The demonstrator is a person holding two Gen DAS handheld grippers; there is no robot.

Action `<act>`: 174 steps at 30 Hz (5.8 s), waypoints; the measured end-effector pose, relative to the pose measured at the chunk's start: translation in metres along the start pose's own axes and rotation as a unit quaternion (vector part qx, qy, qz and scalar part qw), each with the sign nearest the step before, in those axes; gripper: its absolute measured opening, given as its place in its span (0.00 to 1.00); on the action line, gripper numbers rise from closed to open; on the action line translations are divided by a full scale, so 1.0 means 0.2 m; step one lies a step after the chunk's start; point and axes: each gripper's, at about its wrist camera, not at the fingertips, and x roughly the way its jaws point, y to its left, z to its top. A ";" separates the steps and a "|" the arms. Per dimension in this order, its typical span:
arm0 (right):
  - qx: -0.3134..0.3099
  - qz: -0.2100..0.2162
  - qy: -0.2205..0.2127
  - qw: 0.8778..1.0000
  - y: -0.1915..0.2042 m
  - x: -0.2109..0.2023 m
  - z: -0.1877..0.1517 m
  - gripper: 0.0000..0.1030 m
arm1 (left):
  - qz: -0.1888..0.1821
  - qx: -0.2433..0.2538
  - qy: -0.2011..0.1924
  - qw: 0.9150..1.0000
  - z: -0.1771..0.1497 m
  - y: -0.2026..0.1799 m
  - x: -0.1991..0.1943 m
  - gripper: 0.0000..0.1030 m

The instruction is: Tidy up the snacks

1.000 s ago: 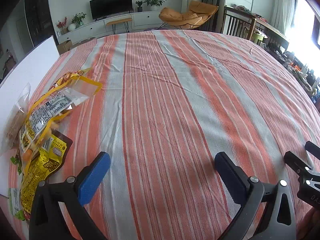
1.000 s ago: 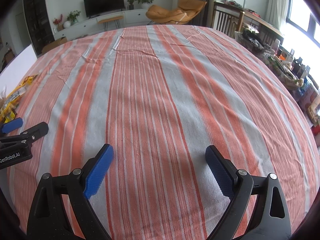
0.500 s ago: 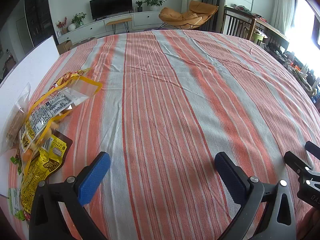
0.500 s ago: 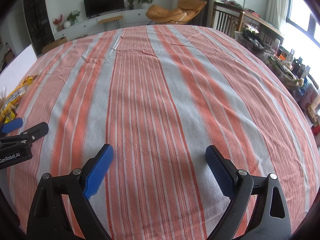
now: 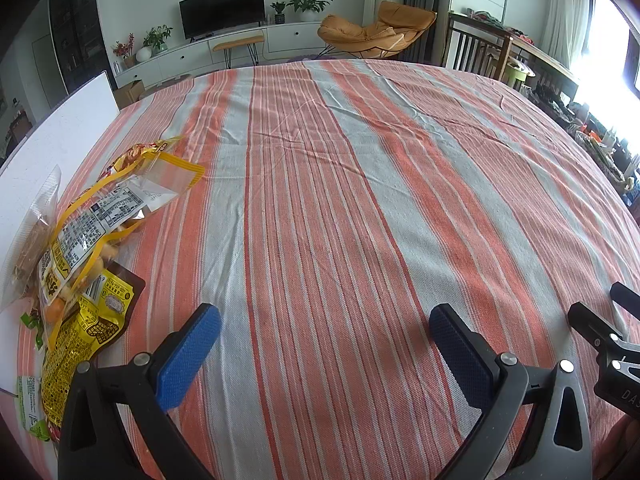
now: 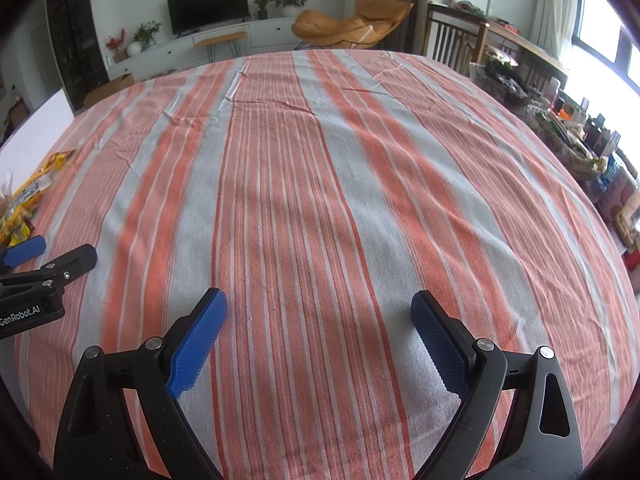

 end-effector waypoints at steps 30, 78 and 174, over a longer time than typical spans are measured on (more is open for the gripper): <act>0.000 0.000 0.000 1.000 0.00 0.00 0.00 0.92 | 0.001 0.000 0.001 1.000 0.00 0.00 0.00 1.00; 0.001 0.000 0.000 1.000 0.00 0.00 0.00 0.92 | 0.002 0.000 0.002 1.000 0.00 0.00 -0.01 1.00; 0.001 0.001 0.000 1.000 -0.01 0.00 0.00 0.93 | -0.091 0.079 -0.045 0.992 -0.46 0.14 -0.77 0.99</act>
